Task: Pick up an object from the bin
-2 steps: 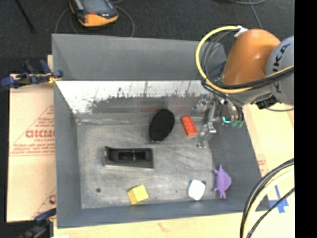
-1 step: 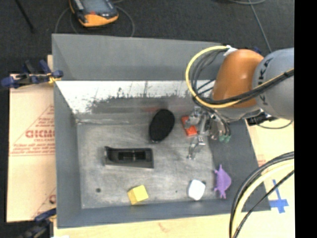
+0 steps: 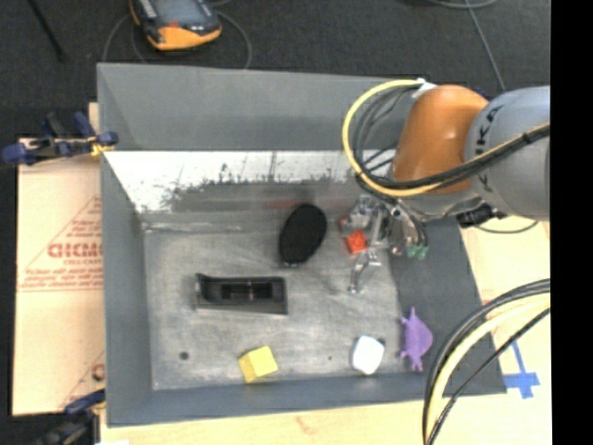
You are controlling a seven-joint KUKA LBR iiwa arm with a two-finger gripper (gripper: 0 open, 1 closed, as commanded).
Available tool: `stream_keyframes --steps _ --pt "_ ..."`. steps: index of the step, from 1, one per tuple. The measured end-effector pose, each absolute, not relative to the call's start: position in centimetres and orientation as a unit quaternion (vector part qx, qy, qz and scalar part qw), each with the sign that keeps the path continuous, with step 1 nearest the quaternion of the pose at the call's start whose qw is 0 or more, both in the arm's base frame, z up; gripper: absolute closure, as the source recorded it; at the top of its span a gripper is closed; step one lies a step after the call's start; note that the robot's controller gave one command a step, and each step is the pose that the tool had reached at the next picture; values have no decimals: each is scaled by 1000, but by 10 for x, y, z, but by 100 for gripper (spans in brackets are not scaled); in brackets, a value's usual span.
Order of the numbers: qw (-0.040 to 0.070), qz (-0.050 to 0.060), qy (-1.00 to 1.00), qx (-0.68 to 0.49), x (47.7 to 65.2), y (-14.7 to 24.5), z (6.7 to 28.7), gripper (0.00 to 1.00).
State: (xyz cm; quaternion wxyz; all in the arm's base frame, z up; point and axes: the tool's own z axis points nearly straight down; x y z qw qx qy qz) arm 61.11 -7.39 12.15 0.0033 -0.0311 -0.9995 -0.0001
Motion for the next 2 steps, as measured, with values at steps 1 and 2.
stream_keyframes --steps 1,2 --pt "-3 2 -1000 11 618 -35 137 0" --pt "-8 -2 -999 35 633 -7 118 0"
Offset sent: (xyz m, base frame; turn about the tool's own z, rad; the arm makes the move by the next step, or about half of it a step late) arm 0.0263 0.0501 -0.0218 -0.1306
